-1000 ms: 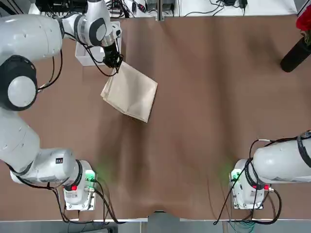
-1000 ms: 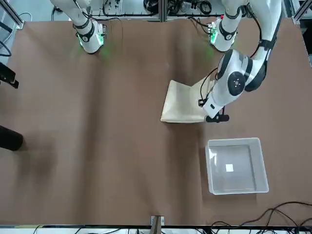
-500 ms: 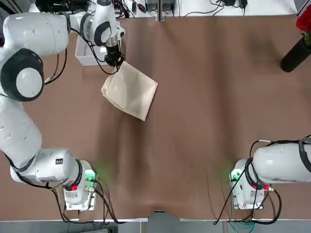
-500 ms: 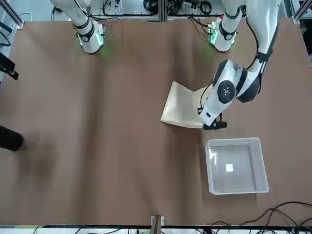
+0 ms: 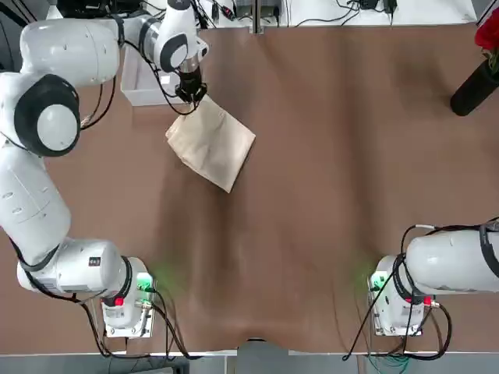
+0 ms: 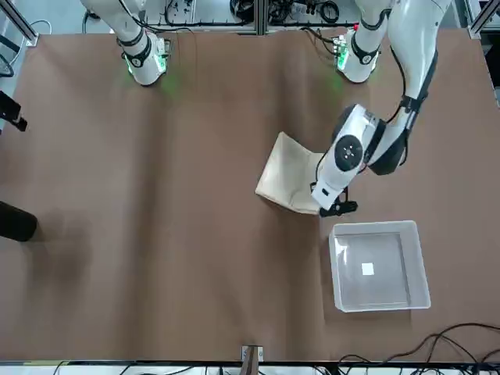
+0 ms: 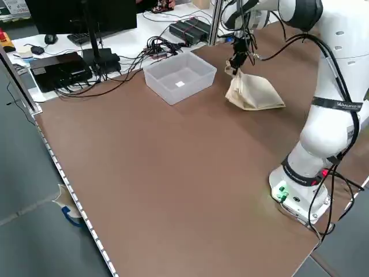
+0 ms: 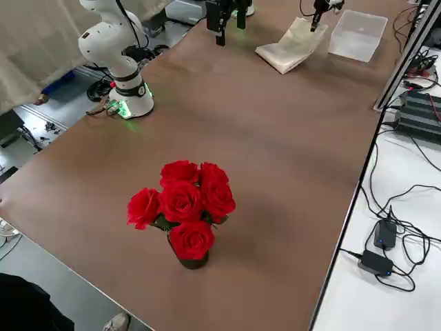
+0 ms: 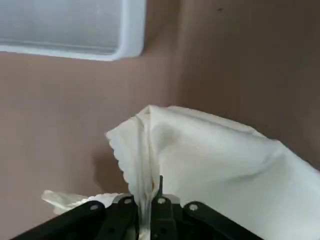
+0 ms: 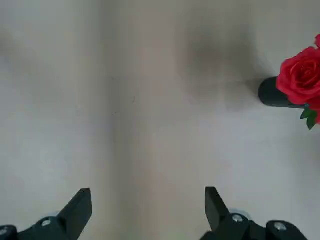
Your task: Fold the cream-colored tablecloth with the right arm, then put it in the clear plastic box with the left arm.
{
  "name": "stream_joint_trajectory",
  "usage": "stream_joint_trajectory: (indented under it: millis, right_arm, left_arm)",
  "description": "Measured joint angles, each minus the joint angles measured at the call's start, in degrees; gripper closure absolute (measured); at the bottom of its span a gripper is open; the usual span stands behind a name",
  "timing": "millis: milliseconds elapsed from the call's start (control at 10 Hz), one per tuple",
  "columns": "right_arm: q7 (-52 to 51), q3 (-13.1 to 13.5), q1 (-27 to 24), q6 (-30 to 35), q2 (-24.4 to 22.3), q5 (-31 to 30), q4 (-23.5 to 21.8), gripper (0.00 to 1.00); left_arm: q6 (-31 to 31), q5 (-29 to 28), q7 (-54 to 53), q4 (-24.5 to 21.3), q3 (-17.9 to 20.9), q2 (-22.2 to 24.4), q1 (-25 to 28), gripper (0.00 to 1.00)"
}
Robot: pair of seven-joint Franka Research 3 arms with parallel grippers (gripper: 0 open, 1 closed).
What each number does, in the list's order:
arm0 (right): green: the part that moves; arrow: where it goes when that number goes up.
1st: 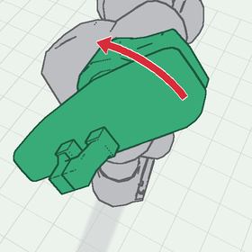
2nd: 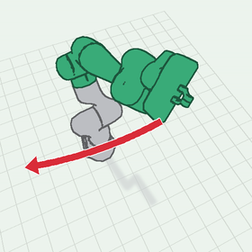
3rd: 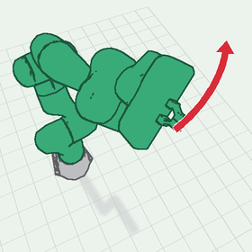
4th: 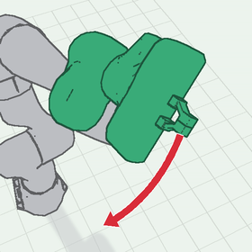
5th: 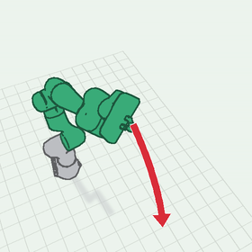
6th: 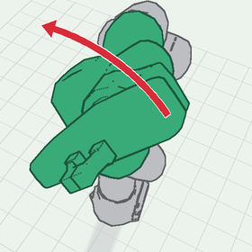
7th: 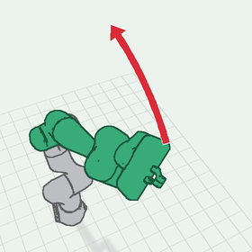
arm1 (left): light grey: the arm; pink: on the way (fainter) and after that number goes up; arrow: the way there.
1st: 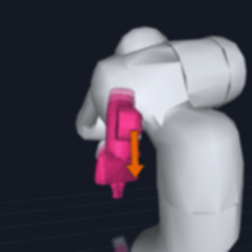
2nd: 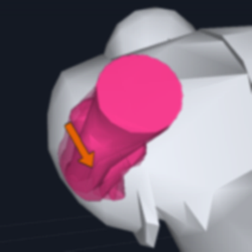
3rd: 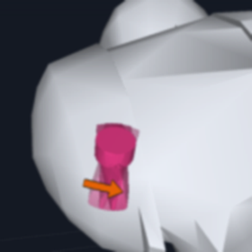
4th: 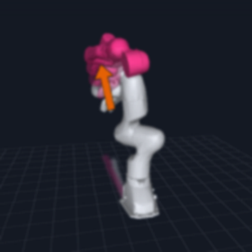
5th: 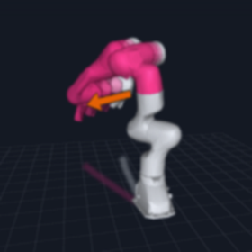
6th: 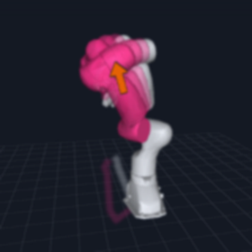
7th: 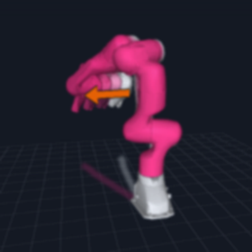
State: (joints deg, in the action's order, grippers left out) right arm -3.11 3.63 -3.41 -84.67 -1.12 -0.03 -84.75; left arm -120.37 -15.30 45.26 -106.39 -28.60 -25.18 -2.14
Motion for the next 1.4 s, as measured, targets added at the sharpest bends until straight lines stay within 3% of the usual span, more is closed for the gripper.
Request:
stream_joint_trajectory:
  millis: [400,900,1400]
  right_arm:
    - [0.01,-0.26,1.43,-0.2,-0.03,-0.07,-2.04,0.0]
    - [-0.02,-0.33,1.87,-1.32,-0.08,-0.17,-3.26,0.0]
    - [-0.02,-0.46,2.14,-1.32,-0.68,-0.17,-3.35,0.0]
  left_arm:
    - [0.12,-2.22,9.7,0.41,0.05,-0.04,-7.59,0.93]
    - [0.14,-3.61,13.64,2.03,0.04,-1.18,-11.89,0.93]
    - [0.05,-3.71,15.72,5.69,0.04,-7.37,-16.89,0.93]
